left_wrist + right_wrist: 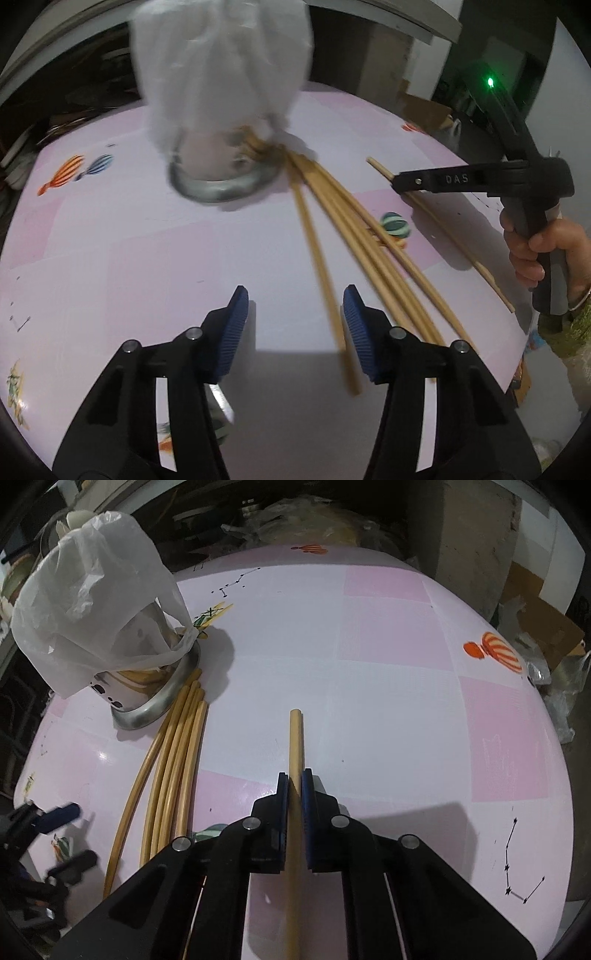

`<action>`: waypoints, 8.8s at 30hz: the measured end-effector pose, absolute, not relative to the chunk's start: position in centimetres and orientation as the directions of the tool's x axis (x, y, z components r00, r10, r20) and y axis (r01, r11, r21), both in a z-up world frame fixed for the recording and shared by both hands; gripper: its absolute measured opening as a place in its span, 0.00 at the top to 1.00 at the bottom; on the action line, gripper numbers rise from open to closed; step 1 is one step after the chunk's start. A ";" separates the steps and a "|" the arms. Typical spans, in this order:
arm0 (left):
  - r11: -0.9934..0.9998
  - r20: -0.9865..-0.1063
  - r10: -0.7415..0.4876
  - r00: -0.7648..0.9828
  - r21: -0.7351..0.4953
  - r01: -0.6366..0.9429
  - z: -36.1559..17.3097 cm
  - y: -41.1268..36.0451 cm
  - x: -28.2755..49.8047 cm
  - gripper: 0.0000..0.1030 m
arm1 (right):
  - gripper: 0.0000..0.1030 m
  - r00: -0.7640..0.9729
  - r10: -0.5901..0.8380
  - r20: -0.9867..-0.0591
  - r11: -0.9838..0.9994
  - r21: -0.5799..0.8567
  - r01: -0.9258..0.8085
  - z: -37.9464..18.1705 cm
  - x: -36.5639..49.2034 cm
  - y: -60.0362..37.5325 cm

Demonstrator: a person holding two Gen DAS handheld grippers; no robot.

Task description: Organize utensils

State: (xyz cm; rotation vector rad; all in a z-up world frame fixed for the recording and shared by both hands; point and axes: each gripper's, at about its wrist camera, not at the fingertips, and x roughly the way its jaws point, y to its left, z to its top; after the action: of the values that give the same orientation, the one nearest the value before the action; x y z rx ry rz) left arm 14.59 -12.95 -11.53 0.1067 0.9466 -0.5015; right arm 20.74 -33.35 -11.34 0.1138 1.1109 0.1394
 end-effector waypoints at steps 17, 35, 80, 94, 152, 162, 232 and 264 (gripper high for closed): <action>0.872 -0.842 -0.259 0.473 0.007 0.490 -12.2 -17.5 14.8 0.93 | 0.93 0.451 0.211 -0.867 0.976 0.216 -0.039 -11.6 20.2 -34.5; 0.928 -0.863 -0.188 0.468 0.000 0.373 -11.8 -9.1 10.8 0.95 | 0.93 0.448 0.206 -0.870 0.977 0.211 -0.039 -11.5 19.5 -34.4; 0.911 -0.881 -0.310 0.358 -0.168 0.377 -10.3 -9.0 23.4 0.64 | 0.93 0.436 0.264 -0.860 0.962 0.270 -0.050 -11.9 19.3 -33.1; 0.911 -0.922 -0.179 0.343 -0.024 0.411 -11.8 -11.5 23.8 0.71 | 0.93 0.440 0.266 -0.858 0.961 0.272 -0.050 -12.0 19.2 -33.1; 0.924 -0.805 -0.285 0.520 -0.087 0.373 -3.3 -9.6 22.5 0.95 | 0.93 0.544 0.223 -0.809 0.972 0.224 -0.065 -6.1 18.6 -33.1; 0.913 -0.760 -0.323 0.564 -0.093 0.398 -0.4 -9.4 20.8 0.95 | 0.93 0.609 0.200 -0.767 0.978 0.192 -0.079 -2.8 17.6 -33.0; 0.884 -0.629 -0.423 0.652 -0.128 0.450 5.9 -7.1 14.7 0.95 | 0.93 0.685 0.219 -0.694 0.972 0.214 -0.094 1.5 15.2 -33.2; 0.874 -0.563 -0.444 0.698 -0.099 0.476 9.2 -7.1 13.1 0.95 | 0.93 0.770 0.216 -0.601 0.972 0.208 -0.110 6.2 13.0 -33.6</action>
State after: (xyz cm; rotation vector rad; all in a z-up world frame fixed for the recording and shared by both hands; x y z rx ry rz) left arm 13.06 -7.13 9.22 0.0553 0.6125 -0.5129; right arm 12.97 -33.65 6.19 0.1640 0.6702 0.1778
